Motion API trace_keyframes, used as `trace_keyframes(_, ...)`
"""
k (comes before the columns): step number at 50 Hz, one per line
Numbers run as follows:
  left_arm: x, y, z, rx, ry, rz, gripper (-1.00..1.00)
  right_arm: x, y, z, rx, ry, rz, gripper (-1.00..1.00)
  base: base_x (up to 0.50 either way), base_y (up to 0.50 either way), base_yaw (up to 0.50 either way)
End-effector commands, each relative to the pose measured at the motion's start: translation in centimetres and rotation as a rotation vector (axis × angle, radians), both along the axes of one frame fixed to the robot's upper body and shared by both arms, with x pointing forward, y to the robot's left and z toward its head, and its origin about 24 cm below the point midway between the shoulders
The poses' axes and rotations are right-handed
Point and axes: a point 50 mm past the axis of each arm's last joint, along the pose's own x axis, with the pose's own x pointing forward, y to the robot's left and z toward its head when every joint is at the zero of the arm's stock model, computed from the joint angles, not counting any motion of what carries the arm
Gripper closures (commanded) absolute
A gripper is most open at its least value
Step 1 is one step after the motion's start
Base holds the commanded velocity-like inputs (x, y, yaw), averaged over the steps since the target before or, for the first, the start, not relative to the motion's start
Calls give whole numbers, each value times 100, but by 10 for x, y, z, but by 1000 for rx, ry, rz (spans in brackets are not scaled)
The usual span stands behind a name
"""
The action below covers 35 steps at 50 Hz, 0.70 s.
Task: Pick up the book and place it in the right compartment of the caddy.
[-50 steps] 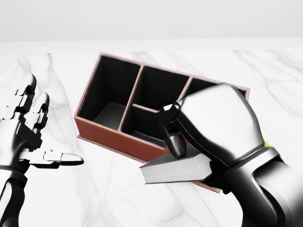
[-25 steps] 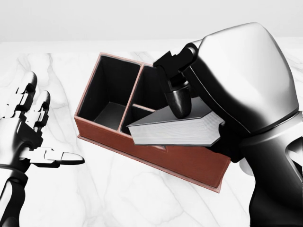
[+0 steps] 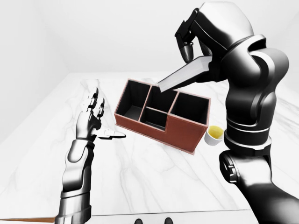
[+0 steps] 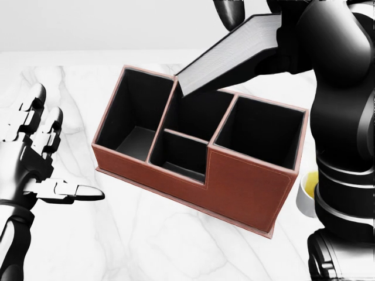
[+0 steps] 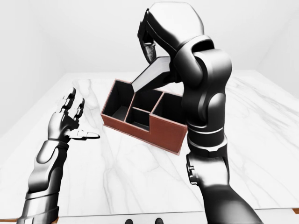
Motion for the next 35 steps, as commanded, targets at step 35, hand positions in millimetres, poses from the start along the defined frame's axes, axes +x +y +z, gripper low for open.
trace_keyframes(35, 10, 2, -10, -15, 56, -19, -100, 124, -23, -20, -168, 709, -353, 100, 0, 0, 0)
